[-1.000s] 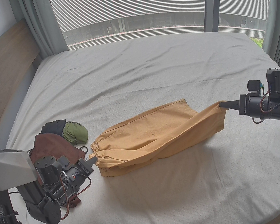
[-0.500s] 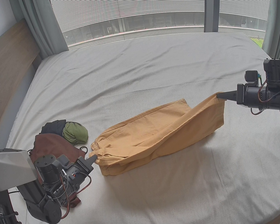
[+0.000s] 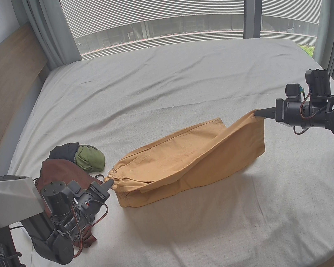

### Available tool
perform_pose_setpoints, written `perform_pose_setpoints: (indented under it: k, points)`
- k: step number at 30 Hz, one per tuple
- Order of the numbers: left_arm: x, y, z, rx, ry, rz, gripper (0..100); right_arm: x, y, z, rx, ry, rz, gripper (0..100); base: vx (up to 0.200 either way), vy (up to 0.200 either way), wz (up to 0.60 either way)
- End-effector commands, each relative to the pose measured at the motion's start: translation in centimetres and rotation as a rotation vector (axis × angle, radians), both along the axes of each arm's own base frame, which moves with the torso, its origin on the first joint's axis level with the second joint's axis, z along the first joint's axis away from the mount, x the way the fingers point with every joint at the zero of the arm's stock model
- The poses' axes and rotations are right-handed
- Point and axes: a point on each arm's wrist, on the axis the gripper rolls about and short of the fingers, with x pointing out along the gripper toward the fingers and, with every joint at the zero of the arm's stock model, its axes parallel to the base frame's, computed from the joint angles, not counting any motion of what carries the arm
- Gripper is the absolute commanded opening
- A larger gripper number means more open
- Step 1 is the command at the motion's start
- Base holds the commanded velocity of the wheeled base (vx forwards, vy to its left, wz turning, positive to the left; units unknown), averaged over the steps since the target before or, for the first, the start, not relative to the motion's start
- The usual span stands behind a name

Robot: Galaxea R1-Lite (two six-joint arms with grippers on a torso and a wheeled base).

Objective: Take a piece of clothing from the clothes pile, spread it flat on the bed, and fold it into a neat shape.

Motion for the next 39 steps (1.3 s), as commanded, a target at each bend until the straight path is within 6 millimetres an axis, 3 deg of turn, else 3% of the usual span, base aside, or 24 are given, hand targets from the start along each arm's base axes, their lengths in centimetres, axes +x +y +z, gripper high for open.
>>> perform_pose_setpoints:
  k: [1, 14, 23, 39]
  points:
    - [0.2, -0.2, 0.2, -0.009, -0.01, -0.003, 0, 1.1, 0.1, -0.3, -0.001, 0.005, -0.001, 0, 0.0, 0.0, 0.0]
    - [1.1, -0.2, 0.3, -0.038, -0.025, 0.025, 0, 4.2, 0.3, -1.3, 0.013, 0.039, -0.011, 0, 0.0, 0.0, 0.0]
    - [1.4, -0.3, -0.1, -0.035, -0.02, 0.034, 0, 5.8, 0.6, -0.8, 0.044, 0.021, -0.017, 0, 0.0, 0.0, 0.0]
    - [2.5, -0.4, -0.3, -0.061, -0.032, 0.047, 0, 8.8, 0.9, -2.9, 0.044, 0.041, -0.018, 0, 0.0, 0.0, 0.0]
